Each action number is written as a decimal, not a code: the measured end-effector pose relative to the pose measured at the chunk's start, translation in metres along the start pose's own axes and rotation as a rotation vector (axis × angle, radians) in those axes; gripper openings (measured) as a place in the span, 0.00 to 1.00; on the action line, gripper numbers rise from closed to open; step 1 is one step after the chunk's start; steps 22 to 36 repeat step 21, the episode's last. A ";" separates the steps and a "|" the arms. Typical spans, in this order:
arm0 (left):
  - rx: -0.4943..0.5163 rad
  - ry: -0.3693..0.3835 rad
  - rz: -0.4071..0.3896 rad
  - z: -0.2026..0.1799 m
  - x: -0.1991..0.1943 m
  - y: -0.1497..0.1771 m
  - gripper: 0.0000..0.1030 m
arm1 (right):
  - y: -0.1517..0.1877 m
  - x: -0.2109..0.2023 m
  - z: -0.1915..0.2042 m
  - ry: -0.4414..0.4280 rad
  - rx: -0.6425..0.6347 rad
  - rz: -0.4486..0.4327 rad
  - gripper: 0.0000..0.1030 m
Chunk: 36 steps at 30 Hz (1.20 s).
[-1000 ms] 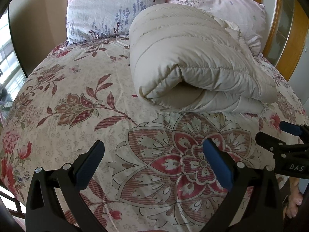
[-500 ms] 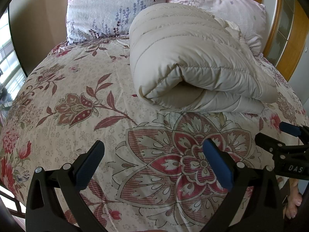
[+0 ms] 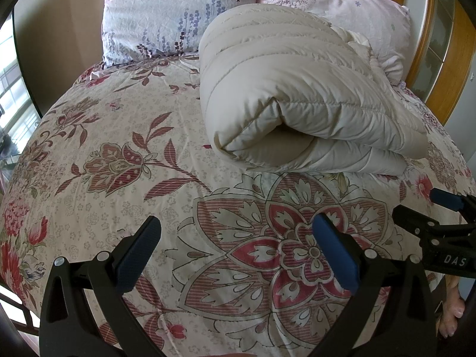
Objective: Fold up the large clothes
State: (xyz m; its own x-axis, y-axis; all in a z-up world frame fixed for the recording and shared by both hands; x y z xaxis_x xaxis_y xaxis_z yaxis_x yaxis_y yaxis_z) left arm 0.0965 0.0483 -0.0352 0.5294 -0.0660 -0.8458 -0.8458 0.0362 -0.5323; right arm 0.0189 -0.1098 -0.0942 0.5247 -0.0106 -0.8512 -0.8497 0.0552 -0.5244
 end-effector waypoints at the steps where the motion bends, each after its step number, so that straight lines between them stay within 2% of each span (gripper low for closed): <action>1: 0.000 0.000 0.001 0.000 0.000 0.000 0.99 | 0.000 0.000 0.000 0.000 0.001 0.001 0.98; 36: 0.000 0.002 0.003 -0.001 0.001 0.001 0.99 | 0.001 0.004 0.001 -0.003 0.001 0.007 0.98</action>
Point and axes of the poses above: each gripper's, at about its wrist camera, not at the fingertips, and x roughly the way its jaws point, z to its left, y to its underside, the point moved 4 cm from there along x, roughly the way its jaws point, and after that the axes turned 9 degrees about z, right-handed, at the moved point
